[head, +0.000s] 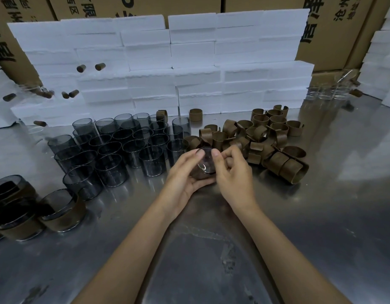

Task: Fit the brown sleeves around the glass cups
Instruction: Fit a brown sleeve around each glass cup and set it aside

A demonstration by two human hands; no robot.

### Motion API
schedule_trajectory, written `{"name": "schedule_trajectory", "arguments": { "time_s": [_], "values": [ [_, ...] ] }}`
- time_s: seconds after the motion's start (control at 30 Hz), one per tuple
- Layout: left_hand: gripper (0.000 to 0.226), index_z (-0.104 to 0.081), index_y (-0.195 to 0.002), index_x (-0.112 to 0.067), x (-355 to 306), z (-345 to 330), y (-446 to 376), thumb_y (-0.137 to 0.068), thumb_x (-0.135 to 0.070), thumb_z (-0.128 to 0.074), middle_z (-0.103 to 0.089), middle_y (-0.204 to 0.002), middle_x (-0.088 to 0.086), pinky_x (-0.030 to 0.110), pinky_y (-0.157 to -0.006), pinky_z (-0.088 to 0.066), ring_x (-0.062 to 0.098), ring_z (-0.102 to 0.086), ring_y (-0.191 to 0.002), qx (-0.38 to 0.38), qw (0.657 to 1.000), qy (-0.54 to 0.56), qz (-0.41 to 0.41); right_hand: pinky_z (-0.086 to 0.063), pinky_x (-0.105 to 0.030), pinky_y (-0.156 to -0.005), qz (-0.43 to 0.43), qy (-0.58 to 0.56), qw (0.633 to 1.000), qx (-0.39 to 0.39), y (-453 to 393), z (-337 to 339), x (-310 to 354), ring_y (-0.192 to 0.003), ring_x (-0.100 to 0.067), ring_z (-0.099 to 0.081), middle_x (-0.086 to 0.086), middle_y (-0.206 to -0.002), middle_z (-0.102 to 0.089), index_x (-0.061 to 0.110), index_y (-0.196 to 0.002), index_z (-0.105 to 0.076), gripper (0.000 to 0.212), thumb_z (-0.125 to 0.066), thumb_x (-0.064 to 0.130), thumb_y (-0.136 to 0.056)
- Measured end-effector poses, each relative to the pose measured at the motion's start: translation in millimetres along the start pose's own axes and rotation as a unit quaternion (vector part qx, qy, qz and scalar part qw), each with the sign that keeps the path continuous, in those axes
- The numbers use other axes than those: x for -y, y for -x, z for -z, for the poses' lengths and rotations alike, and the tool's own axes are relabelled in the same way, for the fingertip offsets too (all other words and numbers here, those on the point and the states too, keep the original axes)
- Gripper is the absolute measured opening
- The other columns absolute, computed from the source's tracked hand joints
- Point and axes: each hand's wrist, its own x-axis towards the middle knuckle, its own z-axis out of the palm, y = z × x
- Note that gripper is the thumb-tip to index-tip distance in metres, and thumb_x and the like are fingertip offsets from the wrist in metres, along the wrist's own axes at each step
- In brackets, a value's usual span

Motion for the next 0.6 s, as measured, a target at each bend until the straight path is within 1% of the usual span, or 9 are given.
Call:
{"name": "schedule_trajectory", "arguments": {
  "time_s": [0.1,0.17,0.2,0.23,0.3,0.37,0.47,0.53,0.6],
  "values": [
    [0.047,-0.063,-0.132,-0.008,3,3,-4,-0.088,-0.019,-0.075,-0.071,-0.127,0.015,0.048,-0.093,-0.06,0.029,-0.071,-0.114,-0.017,1.0,-0.008,-0.01,-0.038,-0.026,-0.06,0.006,0.029,0.999,-0.034,-6,3,-4,-0.063,-0.006,-0.053,0.006,-0.068,-0.058,0.013,-0.082,-0.055,0.028,-0.051,0.024,-0.107],
    [0.038,-0.066,-0.127,-0.01,5,5,-6,-0.09,-0.012,-0.074,-0.074,-0.121,0.012,0.048,-0.09,-0.061,0.03,-0.072,-0.114,-0.035,0.999,0.008,-0.009,-0.041,-0.03,-0.074,0.008,0.123,0.991,-0.05,-12,8,-9,-0.091,-0.016,-0.058,-0.002,-0.093,-0.062,0.01,-0.1,-0.066,0.024,-0.048,0.024,-0.108],
    [0.034,-0.068,-0.123,-0.01,6,6,-7,-0.09,-0.01,-0.074,-0.075,-0.117,0.012,0.047,-0.088,-0.062,0.031,-0.071,-0.114,-0.04,0.999,0.018,-0.006,-0.041,-0.031,-0.082,0.009,0.193,0.98,-0.043,-15,10,-12,-0.107,-0.021,-0.055,-0.005,-0.108,-0.059,0.012,-0.113,-0.069,0.026,-0.048,0.026,-0.107],
    [0.032,-0.069,-0.121,-0.01,6,6,-8,-0.089,-0.01,-0.075,-0.075,-0.116,0.012,0.046,-0.085,-0.062,0.031,-0.071,-0.115,-0.041,0.999,0.024,-0.003,-0.041,-0.033,-0.091,0.006,0.259,0.965,-0.025,-17,12,-15,-0.119,-0.026,-0.049,-0.009,-0.121,-0.054,0.017,-0.126,-0.069,0.03,-0.048,0.028,-0.107],
    [0.037,-0.07,-0.122,-0.01,4,6,-7,-0.086,-0.013,-0.08,-0.073,-0.12,0.014,0.044,-0.084,-0.062,0.031,-0.07,-0.116,-0.043,0.999,0.024,0.004,-0.035,-0.039,-0.108,-0.013,0.349,0.937,0.011,-19,13,-19,-0.134,-0.031,-0.038,-0.014,-0.141,-0.044,0.025,-0.141,-0.061,0.038,-0.046,0.033,-0.107],
    [0.041,-0.07,-0.122,-0.011,4,6,-7,-0.083,-0.015,-0.081,-0.071,-0.125,0.015,0.043,-0.083,-0.062,0.03,-0.071,-0.114,-0.043,0.999,0.018,0.005,-0.03,-0.041,-0.112,-0.028,0.394,0.918,0.033,-19,12,-20,-0.138,-0.033,-0.034,-0.016,-0.15,-0.04,0.026,-0.149,-0.053,0.043,-0.041,0.034,-0.108],
    [0.038,-0.069,-0.123,-0.011,3,5,-6,-0.086,-0.014,-0.079,-0.071,-0.125,0.016,0.043,-0.083,-0.062,0.03,-0.071,-0.114,-0.042,0.999,0.024,0.006,-0.03,-0.042,-0.111,-0.036,0.413,0.909,0.044,-19,11,-18,-0.137,-0.034,-0.036,-0.015,-0.153,-0.041,0.02,-0.154,-0.044,0.048,-0.039,0.033,-0.109],
    [0.037,-0.066,-0.127,-0.01,3,5,-6,-0.091,-0.013,-0.074,-0.07,-0.126,0.019,0.042,-0.083,-0.062,0.03,-0.07,-0.117,-0.042,0.999,0.034,0.008,-0.033,-0.042,-0.109,-0.03,0.383,0.923,0.028,-19,12,-15,-0.135,-0.032,-0.039,-0.012,-0.15,-0.047,0.014,-0.152,-0.045,0.048,-0.041,0.031,-0.108],
    [0.037,-0.065,-0.131,-0.014,1,6,-6,-0.094,-0.012,-0.07,-0.07,-0.128,0.019,0.042,-0.084,-0.062,0.029,-0.07,-0.117,-0.039,0.998,0.045,0.006,-0.04,-0.041,-0.103,-0.028,0.32,0.947,-0.004,-18,14,-11,-0.128,-0.03,-0.048,-0.01,-0.139,-0.059,0.01,-0.142,-0.055,0.041,-0.045,0.028,-0.107]
  ]
}}
